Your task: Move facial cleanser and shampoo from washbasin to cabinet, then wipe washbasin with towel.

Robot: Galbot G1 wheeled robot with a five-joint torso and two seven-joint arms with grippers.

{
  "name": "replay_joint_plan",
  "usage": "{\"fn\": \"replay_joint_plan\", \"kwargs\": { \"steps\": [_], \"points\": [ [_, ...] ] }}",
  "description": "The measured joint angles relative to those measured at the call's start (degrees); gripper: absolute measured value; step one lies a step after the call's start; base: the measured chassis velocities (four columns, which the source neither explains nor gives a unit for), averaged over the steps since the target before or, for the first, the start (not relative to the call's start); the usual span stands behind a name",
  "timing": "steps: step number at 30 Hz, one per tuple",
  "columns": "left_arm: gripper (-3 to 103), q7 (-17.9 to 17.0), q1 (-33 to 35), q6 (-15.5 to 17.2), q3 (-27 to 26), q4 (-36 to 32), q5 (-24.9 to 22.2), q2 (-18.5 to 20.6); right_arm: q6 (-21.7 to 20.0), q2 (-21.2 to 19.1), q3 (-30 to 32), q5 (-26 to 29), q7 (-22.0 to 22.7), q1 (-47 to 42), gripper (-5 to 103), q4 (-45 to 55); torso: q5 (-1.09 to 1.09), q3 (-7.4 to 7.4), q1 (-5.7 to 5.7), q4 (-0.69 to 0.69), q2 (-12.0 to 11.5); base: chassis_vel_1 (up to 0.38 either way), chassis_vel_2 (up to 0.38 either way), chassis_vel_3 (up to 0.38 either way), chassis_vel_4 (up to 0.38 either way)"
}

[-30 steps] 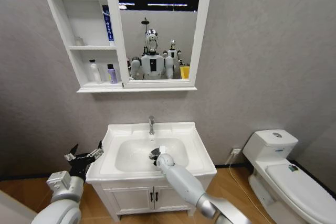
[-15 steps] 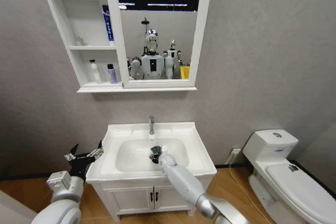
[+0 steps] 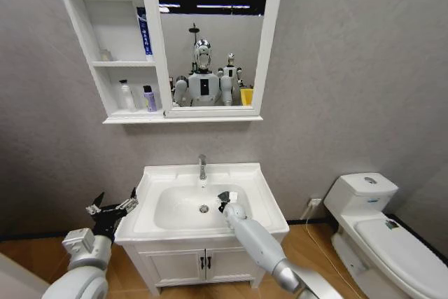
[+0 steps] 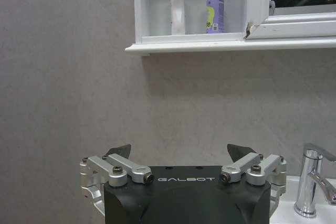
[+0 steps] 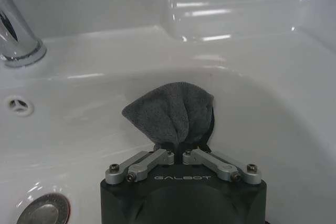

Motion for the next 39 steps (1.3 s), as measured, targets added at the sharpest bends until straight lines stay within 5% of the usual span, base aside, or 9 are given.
{"fn": "replay_joint_plan", "kwargs": {
  "steps": [15, 18, 23, 28, 29, 39],
  "points": [
    [100, 0.0, 0.0, 0.0, 0.0, 0.0, 0.0, 0.0, 7.1, -2.0, -0.5, -17.8, -0.9, 1.7, 2, 7.2, 0.0, 0.0, 0.0, 0.02, 0.0, 0.0, 0.0, 0.0, 0.0],
    [100, 0.0, 0.0, 0.0, 0.0, 0.0, 0.0, 0.0, 9.2, -2.5, 1.9, -26.9, -1.5, 2.1, 2, 7.3, 0.0, 0.0, 0.0, 0.02, 0.0, 0.0, 0.0, 0.0, 0.0],
    [100, 0.0, 0.0, 0.0, 0.0, 0.0, 0.0, 0.0, 8.0, -4.4, 4.0, -28.9, -2.0, 1.4, 2, 7.4, 0.0, 0.0, 0.0, 0.0, 0.0, 0.0, 0.0, 0.0, 0.0],
    [100, 0.0, 0.0, 0.0, 0.0, 0.0, 0.0, 0.0, 8.9, -5.4, 6.5, -30.1, -6.4, 1.0, 10, 2.9, 0.02, 0.0, 0.0, -0.01, 0.0, 0.0, 0.0, 0.0, 0.0],
    [100, 0.0, 0.0, 0.0, 0.0, 0.0, 0.0, 0.0, 9.9, -5.2, 8.1, -31.7, -7.6, 1.0, 21, 0.8, 0.01, 0.0, 0.0, 0.01, 0.0, 0.0, 0.0, 0.0, 0.0],
    [100, 0.0, 0.0, 0.0, 0.0, 0.0, 0.0, 0.0, 8.8, -4.8, 10.5, -30.7, -7.6, 1.5, 54, -1.8, 0.0, 0.0, 0.0, 0.02, 0.0, 0.0, 0.0, 0.0, 0.0]
  ]
}}
